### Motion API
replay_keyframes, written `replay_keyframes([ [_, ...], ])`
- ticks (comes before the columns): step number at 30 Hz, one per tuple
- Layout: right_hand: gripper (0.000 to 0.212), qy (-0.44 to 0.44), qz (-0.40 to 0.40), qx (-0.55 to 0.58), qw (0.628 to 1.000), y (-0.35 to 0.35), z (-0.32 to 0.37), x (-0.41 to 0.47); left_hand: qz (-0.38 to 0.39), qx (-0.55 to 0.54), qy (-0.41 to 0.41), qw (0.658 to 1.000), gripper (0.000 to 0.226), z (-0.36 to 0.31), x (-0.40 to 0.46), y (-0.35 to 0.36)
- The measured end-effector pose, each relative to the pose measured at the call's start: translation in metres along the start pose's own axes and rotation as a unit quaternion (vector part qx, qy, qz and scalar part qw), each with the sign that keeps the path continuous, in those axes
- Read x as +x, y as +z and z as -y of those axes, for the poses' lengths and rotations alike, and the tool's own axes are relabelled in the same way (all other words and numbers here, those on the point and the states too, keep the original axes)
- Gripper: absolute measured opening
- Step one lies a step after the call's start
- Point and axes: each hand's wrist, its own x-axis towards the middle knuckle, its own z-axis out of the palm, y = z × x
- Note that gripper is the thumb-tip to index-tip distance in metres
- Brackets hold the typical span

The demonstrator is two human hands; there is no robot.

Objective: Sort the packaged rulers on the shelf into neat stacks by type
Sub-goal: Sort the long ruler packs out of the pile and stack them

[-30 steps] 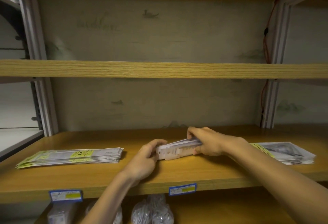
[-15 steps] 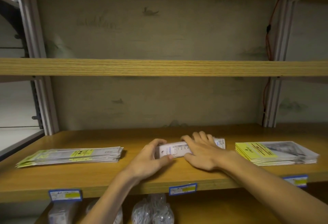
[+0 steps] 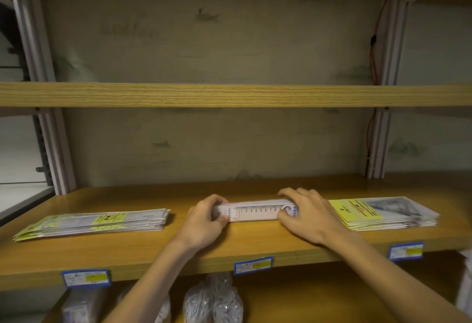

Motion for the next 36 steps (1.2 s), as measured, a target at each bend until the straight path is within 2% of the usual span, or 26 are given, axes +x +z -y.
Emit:
replay_keyframes([
  [5, 0.051, 0.024, 0.011, 0.148, 0.989, 0.006, 0.013, 0.001, 0.042, 0.004, 0.01, 0.999, 0.032, -0.003, 0.0, 0.0],
  [8, 0.051, 0.036, 0.0, 0.208, 0.977, 0.007, 0.019, 0.002, 0.018, 0.025, 0.024, 0.999, 0.039, -0.002, -0.002, -0.002],
  [12, 0.051, 0.055, 0.034, 0.258, 0.964, 0.004, 0.015, -0.001, 0.014, 0.011, 0.037, 0.999, 0.043, 0.0, -0.004, -0.004],
  [17, 0.055, 0.053, 0.017, 0.277, 0.959, 0.006, 0.01, -0.002, 0.043, 0.0, 0.043, 0.998, 0.033, -0.003, -0.005, -0.005],
  [21, 0.048, 0.06, 0.001, 0.294, 0.954, 0.006, 0.004, -0.003, 0.019, 0.0, 0.027, 0.999, 0.044, -0.003, -0.003, -0.004],
  [25, 0.032, 0.056, 0.002, 0.254, 0.965, 0.009, 0.006, -0.003, 0.01, -0.021, 0.032, 0.999, 0.052, -0.002, -0.002, -0.003],
  [29, 0.045, 0.042, 0.001, 0.273, 0.961, 0.006, 0.008, -0.005, 0.018, 0.042, 0.044, 0.998, 0.044, 0.001, -0.002, -0.001],
  [32, 0.035, 0.026, 0.017, 0.257, 0.966, 0.008, 0.007, -0.006, 0.026, 0.08, 0.055, 0.995, 0.046, 0.001, -0.002, 0.0],
  [36, 0.031, 0.026, -0.002, 0.273, 0.962, 0.009, 0.004, -0.006, 0.019, 0.096, 0.065, 0.993, 0.046, 0.001, -0.002, 0.0],
])
